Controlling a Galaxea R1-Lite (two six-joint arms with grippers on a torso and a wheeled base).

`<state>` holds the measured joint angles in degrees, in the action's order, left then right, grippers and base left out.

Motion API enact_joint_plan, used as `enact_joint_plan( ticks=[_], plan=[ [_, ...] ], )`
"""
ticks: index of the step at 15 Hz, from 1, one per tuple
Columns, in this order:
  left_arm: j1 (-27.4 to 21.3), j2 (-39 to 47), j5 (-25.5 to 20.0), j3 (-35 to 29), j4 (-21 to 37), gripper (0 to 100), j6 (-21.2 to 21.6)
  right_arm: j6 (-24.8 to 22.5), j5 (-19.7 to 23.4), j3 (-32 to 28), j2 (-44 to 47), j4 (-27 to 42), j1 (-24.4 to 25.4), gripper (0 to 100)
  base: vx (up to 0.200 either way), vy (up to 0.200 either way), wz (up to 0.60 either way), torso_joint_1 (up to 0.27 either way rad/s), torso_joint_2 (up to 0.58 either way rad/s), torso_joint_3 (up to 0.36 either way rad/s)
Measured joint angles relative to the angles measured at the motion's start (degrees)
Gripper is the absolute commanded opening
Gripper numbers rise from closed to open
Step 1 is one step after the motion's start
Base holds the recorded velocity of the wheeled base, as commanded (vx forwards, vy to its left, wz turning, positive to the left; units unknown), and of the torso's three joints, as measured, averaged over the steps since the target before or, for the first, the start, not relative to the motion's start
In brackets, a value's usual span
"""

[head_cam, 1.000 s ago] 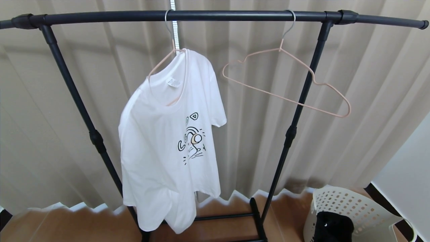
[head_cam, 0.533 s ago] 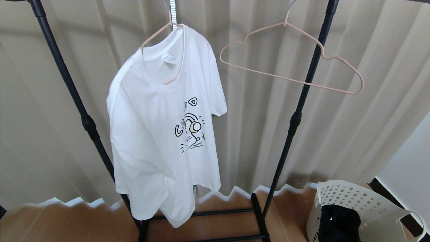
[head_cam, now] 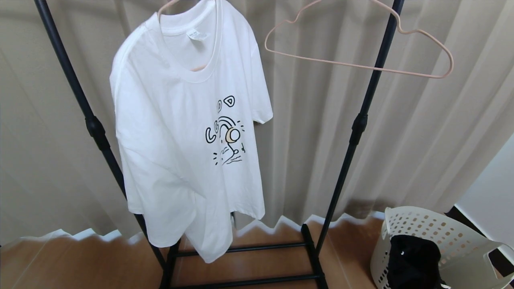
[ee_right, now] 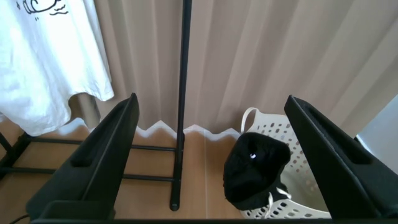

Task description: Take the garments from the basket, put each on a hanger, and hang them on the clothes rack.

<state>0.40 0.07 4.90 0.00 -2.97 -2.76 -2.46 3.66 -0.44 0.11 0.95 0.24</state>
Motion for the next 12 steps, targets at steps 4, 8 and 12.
enact_joint_plan(
  ticks=[4,8,12],
  plan=[
    [0.01,0.02,0.22,0.0,-0.09,100,-0.2,0.01,0.0,0.0,0.0,-0.02,0.0,100,0.0,0.0,0.0,-0.016,0.21,0.189],
    [0.04,0.0,0.02,0.0,-0.11,100,-0.06,-0.05,0.01,0.0,0.0,0.02,0.0,100,0.0,0.0,-0.45,-0.002,0.04,0.035],
    [0.01,0.0,-0.15,0.0,-0.09,100,0.05,0.06,-0.02,0.0,0.0,0.02,0.0,100,0.0,0.0,-0.6,0.0,0.0,0.002]
  ],
)
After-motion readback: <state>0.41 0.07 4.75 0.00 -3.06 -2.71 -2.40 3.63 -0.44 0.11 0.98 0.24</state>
